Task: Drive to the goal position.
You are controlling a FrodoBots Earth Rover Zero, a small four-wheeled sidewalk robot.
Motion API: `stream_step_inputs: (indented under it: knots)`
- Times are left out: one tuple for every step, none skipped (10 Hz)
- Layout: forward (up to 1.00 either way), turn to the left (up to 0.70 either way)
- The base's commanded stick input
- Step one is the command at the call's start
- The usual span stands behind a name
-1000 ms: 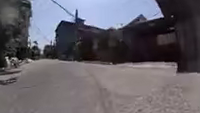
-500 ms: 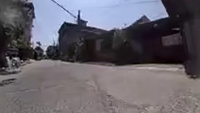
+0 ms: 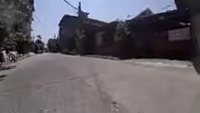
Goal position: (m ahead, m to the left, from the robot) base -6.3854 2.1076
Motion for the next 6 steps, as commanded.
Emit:
stream_step_inputs:
  knots:
    - [0.85, 0.0]
    - [0.85, 0.0]
    - [0.85, 0.0]
    - [0.85, 0.0]
    - [0.85, 0.0]
    - [0.85, 0.0]
